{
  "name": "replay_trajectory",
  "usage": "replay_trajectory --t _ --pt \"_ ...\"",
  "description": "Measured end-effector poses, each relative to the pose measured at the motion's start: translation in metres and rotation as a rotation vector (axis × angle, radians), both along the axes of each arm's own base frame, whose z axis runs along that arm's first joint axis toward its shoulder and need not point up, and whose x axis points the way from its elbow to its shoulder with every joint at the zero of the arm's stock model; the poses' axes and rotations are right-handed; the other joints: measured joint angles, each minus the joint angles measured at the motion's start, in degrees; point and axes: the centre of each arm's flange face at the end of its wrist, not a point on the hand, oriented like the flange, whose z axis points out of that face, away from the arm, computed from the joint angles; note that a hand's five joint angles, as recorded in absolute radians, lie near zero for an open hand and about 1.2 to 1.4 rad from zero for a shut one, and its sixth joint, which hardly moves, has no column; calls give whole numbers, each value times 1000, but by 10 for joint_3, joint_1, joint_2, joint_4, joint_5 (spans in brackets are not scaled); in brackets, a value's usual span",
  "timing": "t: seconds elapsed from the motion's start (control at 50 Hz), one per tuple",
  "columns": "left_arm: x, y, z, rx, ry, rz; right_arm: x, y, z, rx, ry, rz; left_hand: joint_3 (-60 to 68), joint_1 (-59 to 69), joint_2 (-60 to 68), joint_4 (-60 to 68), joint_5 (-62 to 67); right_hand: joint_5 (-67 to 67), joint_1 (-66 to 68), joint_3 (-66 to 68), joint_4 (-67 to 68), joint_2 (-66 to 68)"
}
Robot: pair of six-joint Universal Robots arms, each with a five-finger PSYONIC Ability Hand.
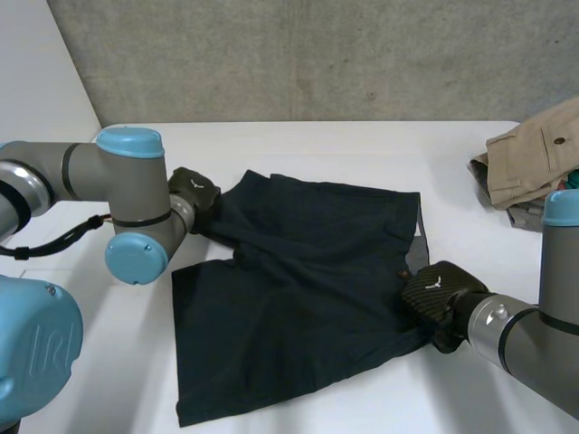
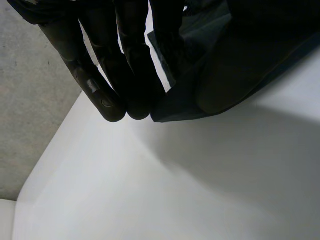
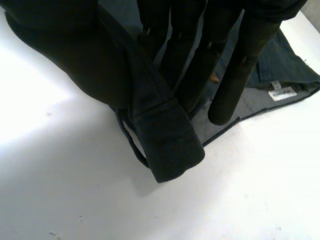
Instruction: Fold the laundry.
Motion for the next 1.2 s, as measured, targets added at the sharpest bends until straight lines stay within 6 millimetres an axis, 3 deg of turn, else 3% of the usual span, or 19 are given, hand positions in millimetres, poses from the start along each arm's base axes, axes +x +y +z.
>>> replay_trajectory --t 0.3,0.34,0.38,0.44,0.56,0.6,0.62,0.68,0.76,0.86,0.94,1.08,1.16,1.18,1.2 --pt "25 9 0 80 -106 203 -1 4 6 -18 2 4 2 0 2 2 0 0 0 0 0 0" --pt "25 12 3 91 -109 208 0 5 6 -19 4 6 -184 -207 -187 -187 -181 0 0 0 0 0" --pt "23 17 11 97 -98 205 1 6 6 -21 5 8 -405 -459 -411 -414 -406 0 0 0 0 0" --pt "22 21 25 91 -68 202 3 7 7 -25 -1 14 -549 -542 -556 -560 -537 0 0 0 0 0" --pt "29 41 79 43 63 227 12 6 13 -61 -58 15 -558 -542 -566 -569 -541 0 0 0 0 0" --pt "31 47 88 43 86 230 14 5 15 -71 -77 9 -558 -542 -566 -569 -541 0 0 0 0 0" --pt "35 63 100 59 126 227 17 -1 20 -91 -129 -16 -558 -542 -566 -569 -541 0 0 0 0 0" --pt "38 89 107 108 167 207 21 -12 27 -105 -212 -70 -558 -542 -566 -569 -541 0 0 0 0 0" --pt "40 138 99 241 200 146 21 -30 32 -91 -329 -183 -558 -542 -566 -569 -541 0 0 0 0 0" --pt "42 184 80 379 208 99 18 -43 31 -72 -380 -293 -558 -541 -566 -569 -541 0 0 0 0 0" --pt "43 209 66 453 212 85 13 -50 27 -73 -377 -357 -558 -541 -566 -569 -541 0 0 0 0 0" --pt "36 216 48 495 223 87 12 -49 21 -68 -355 -372 -557 -539 -564 -567 -541 0 0 0 0 0" --pt "29 213 37 519 214 85 11 -47 20 -66 -349 -371 -502 -467 -508 -507 -492 0 0 0 0 0" --pt "25 212 34 526 211 84 10 -47 20 -65 -348 -371 -433 -387 -431 -437 -424 0 0 0 0 0" --pt "23 211 31 531 210 84 10 -47 20 -65 -347 -371 -255 -196 -259 -271 -260 0 0 0 0 0"
